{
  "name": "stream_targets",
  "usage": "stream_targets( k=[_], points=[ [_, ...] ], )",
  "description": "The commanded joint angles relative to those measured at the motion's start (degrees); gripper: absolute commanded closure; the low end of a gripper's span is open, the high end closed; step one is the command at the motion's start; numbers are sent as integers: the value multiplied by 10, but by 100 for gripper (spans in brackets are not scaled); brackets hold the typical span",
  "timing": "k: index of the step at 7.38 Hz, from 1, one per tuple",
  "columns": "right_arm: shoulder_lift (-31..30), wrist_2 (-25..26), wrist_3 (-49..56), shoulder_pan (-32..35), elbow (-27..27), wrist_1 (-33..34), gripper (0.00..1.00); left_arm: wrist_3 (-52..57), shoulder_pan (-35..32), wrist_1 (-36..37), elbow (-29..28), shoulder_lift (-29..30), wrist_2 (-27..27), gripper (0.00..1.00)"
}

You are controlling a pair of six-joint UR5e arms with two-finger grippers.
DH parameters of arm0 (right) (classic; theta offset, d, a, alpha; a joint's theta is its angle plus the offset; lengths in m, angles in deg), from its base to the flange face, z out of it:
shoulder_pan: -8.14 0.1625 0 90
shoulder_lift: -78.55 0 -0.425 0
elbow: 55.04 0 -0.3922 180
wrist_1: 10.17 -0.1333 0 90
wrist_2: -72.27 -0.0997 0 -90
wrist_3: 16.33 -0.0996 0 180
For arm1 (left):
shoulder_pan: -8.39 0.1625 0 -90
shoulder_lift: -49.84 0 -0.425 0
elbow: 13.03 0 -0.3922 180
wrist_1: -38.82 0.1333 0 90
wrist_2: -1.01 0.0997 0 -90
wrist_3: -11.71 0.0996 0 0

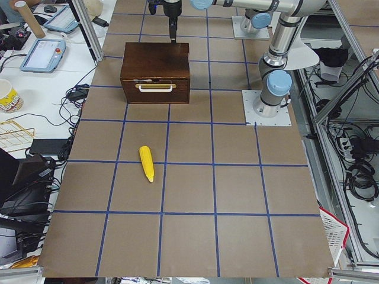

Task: Open drawer and put corn inside
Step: 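Move the left gripper away from the cabinet top toward its drawer side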

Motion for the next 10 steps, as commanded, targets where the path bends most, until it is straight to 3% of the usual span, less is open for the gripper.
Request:
stream_targets(
  k=[1, 10],
  points=[
    [0, 0, 0, -1, 0, 0, 0, 0, -1, -1, 2, -12, 3, 0],
    [-1, 0, 0, -1, 0, 0, 0, 1, 4, -1, 15, -12, 3, 0]
  ],
)
